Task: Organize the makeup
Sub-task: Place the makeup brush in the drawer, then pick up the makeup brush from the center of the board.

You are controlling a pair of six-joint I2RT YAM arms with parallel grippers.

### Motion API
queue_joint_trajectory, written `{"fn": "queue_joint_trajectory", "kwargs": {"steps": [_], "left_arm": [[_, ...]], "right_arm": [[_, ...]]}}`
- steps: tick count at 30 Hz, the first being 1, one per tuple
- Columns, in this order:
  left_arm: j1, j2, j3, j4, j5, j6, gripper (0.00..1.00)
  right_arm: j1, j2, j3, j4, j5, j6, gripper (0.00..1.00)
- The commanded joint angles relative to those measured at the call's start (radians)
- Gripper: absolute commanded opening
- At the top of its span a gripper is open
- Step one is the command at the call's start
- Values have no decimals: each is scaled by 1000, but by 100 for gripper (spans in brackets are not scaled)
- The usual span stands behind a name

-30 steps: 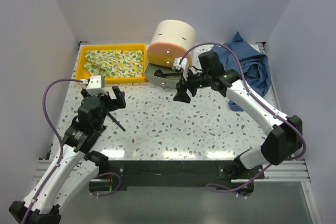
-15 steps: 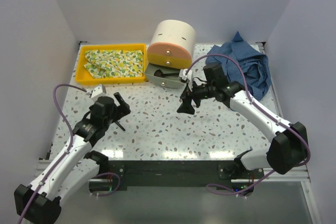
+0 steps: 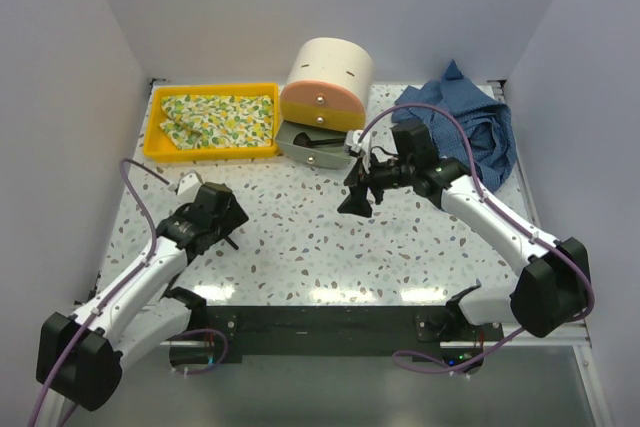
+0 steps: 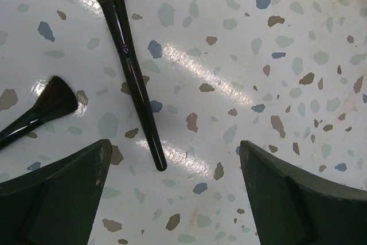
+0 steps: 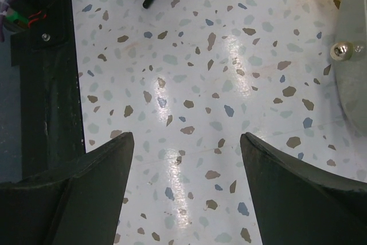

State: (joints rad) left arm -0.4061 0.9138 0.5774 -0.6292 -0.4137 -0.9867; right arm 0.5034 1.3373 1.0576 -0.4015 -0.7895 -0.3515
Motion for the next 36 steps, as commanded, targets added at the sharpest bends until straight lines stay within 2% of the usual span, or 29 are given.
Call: {"fn": "queue_joint_trajectory", "kwargs": {"steps": [1,11,23,25,29,36], "left_arm": [[4,31,10,-12,-33,-36,99],[4,134,35,-30,-17,-46,100],[4,178,27,-7,-19,-49,99],[4,209,39,-4,-34,-49,97],[9,270,84,2,-91,-52,86],[52,408,147,20,-99,-46,71]], "right_arm": [[-9,-26,-5,39,-36,9,79],[-23,-27,-7,38,-47,9,80],[-31,-30,-10,44,-57,14,80],[-31,-30,-10,44,-60,14,80],[-32,-32,-10,46,-63,17,80],[-40,-40,-11,47,-65,17,80]]}}
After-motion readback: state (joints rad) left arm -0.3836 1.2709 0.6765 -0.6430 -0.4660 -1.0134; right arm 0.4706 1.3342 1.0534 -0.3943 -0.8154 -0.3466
